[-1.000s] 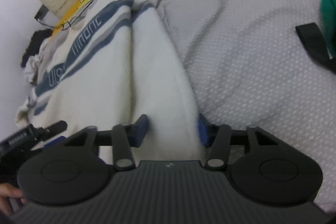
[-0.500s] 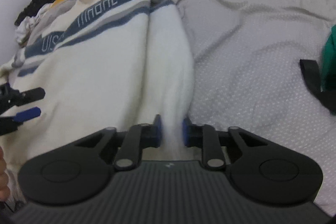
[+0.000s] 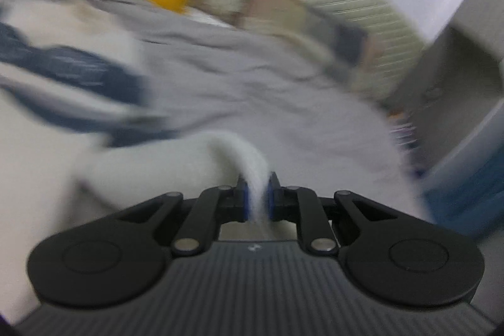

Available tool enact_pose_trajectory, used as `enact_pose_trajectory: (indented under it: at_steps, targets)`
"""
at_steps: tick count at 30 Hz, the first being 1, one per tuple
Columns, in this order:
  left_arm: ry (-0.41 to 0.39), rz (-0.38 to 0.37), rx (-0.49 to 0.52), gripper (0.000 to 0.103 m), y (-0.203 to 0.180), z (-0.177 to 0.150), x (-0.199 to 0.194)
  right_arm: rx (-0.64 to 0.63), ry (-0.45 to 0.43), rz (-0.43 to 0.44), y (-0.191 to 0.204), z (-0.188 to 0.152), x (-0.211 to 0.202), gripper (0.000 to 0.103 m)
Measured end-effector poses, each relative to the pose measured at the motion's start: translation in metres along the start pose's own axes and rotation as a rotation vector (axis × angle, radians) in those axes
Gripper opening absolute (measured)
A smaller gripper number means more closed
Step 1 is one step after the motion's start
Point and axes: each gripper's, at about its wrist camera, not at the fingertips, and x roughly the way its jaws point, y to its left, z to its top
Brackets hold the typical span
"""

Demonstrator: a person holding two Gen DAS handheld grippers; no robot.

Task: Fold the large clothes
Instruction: 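Grasp a blanket corner with the right gripper and pull it outward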

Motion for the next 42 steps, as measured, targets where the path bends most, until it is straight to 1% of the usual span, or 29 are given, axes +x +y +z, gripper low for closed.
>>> enact_pose_trajectory:
  at_steps: [2,4,6,8,10,12,14,16,17,18,19,20,22,23,26,27,29,30,32,33,34,37,38,39,40,42]
  targets:
    - [0.000,0.008,0.018,0.069,-0.001,0.002,0.006,0.012,0.018,-0.096,-0.026,0.021,0.029,0.014]
    - [-0.006,0.020,0.042,0.069,-0.002,0.005,0.013,0.028,0.007,-0.177,-0.048,0.041,0.053,0.014]
    - [-0.012,0.021,0.064,0.069,-0.003,0.008,0.021,0.040,-0.027,-0.238,-0.066,0.063,0.072,0.014]
    - [-0.017,0.011,0.063,0.069,-0.002,0.011,0.029,0.081,-0.070,-0.279,-0.082,0.087,0.084,0.013]
    - [-0.031,-0.002,0.058,0.069,-0.004,0.014,0.036,0.138,-0.145,-0.317,-0.093,0.109,0.090,0.013]
    - [-0.050,-0.010,0.070,0.069,-0.007,0.017,0.043,0.202,-0.271,-0.354,-0.097,0.125,0.090,0.013]
    - [-0.051,-0.017,0.084,0.069,-0.010,0.019,0.050,0.235,-0.362,-0.401,-0.096,0.122,0.097,0.013]
    - [-0.054,-0.010,0.102,0.069,-0.012,0.020,0.056,0.246,-0.411,-0.436,-0.088,0.106,0.116,0.014]
    - [-0.052,-0.006,0.110,0.069,-0.013,0.019,0.058,0.238,-0.424,-0.460,-0.081,0.088,0.123,0.014]
    - [-0.046,-0.005,0.115,0.069,-0.013,0.019,0.061,0.228,-0.425,-0.482,-0.074,0.071,0.131,0.014]
    - [-0.045,-0.007,0.118,0.069,-0.012,0.018,0.063,0.230,-0.404,-0.492,-0.067,0.050,0.146,0.014]
    - [-0.043,-0.006,0.120,0.069,-0.011,0.018,0.064,0.242,-0.367,-0.476,-0.063,0.034,0.155,0.014]
    - [-0.043,-0.010,0.115,0.069,-0.009,0.018,0.066,0.291,-0.256,-0.438,-0.058,-0.004,0.178,0.014]
    - [-0.043,-0.013,0.114,0.069,-0.008,0.016,0.065,0.335,-0.213,-0.418,-0.058,-0.026,0.186,0.013]
    - [-0.042,-0.011,0.111,0.069,-0.007,0.017,0.065,0.488,-0.120,-0.363,-0.065,-0.088,0.198,0.014]
    - [-0.041,-0.010,0.110,0.069,-0.006,0.016,0.065,0.541,-0.097,-0.332,-0.067,-0.105,0.199,0.014]
    - [-0.041,-0.005,0.111,0.069,-0.007,0.014,0.063,0.646,-0.058,-0.282,-0.071,-0.134,0.199,0.018]
    - [-0.041,-0.003,0.111,0.069,-0.008,0.013,0.062,0.695,-0.041,-0.254,-0.073,-0.142,0.204,0.018]
    - [-0.038,-0.001,0.108,0.069,-0.008,0.012,0.060,0.779,-0.018,-0.207,-0.075,-0.159,0.197,0.019]
    - [-0.036,0.000,0.107,0.069,-0.008,0.011,0.059,0.820,-0.022,-0.182,-0.076,-0.167,0.191,0.019]
    - [-0.037,0.002,0.106,0.069,-0.007,0.011,0.058,0.871,-0.024,-0.156,-0.078,-0.174,0.185,0.021]
    - [-0.036,0.009,0.100,0.069,-0.008,0.010,0.054,1.030,-0.010,-0.126,-0.071,-0.199,0.172,0.039]
    - [-0.035,0.011,0.099,0.069,-0.008,0.010,0.054,1.082,-0.012,-0.110,-0.070,-0.209,0.166,0.042]
    - [-0.036,0.013,0.098,0.069,-0.008,0.010,0.052,1.109,0.002,-0.085,-0.070,-0.216,0.161,0.044]
    - [-0.038,0.016,0.098,0.069,-0.008,0.009,0.051,1.113,0.014,-0.064,-0.072,-0.220,0.158,0.049]
    - [-0.036,0.022,0.094,0.070,-0.008,0.007,0.050,1.153,-0.013,-0.042,-0.079,-0.226,0.146,0.057]
